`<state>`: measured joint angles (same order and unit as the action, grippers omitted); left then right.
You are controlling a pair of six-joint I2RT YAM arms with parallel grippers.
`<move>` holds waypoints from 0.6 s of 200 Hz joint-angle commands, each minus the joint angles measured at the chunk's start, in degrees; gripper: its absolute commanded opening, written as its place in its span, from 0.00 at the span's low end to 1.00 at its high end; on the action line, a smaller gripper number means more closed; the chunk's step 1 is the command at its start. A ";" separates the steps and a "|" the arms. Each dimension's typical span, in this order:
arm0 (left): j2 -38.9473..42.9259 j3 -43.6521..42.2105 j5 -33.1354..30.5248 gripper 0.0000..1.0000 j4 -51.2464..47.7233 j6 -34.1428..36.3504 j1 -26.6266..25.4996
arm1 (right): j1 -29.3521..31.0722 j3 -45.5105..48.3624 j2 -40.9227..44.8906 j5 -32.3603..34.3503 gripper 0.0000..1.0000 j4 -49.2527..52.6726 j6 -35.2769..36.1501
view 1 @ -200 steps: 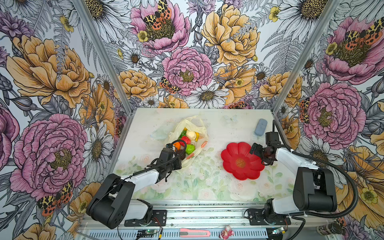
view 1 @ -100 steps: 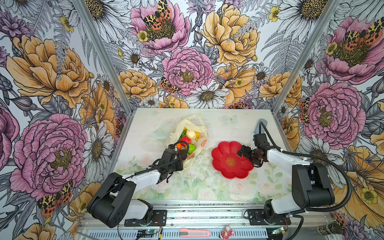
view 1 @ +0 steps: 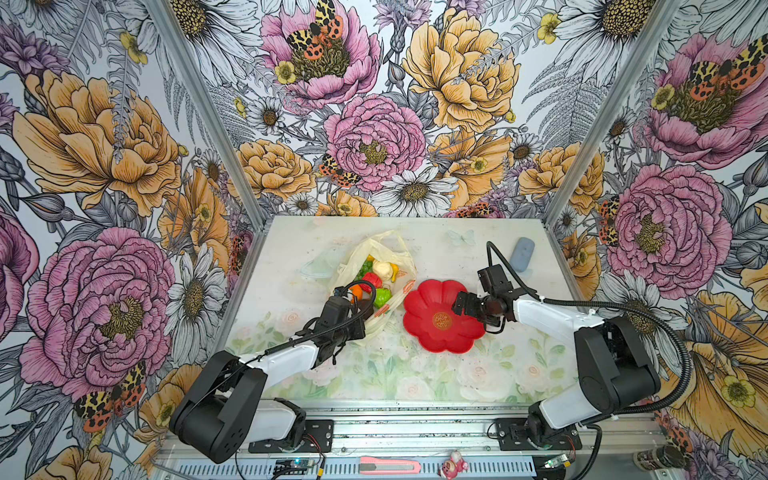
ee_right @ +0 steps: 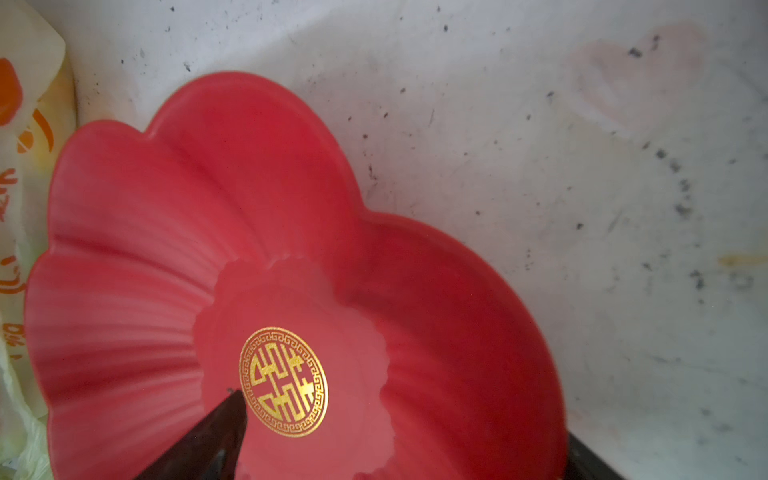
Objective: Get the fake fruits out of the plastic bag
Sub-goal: 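Drag the red bowl toward the bag with the right gripper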
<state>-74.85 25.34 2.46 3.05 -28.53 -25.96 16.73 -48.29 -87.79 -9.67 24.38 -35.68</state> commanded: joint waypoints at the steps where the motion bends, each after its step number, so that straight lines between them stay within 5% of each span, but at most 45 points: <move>1: 1.33 -1.72 2.82 0.00 2.28 -1.10 2.09 | 0.04 -1.39 0.10 2.71 0.98 -0.65 -1.18; 71: 1.11 -2.40 3.35 0.00 3.11 -1.70 3.29 | 0.13 -1.64 2.53 5.47 0.99 1.40 -0.16; 120: 2.09 -3.34 2.82 0.00 3.31 -2.81 3.37 | 1.45 -6.60 11.29 15.56 0.99 8.31 1.17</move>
<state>-74.11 23.18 4.60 4.75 -30.24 -23.05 16.80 -50.50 -82.50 -0.80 29.52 -35.77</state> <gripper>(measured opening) 0.047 0.995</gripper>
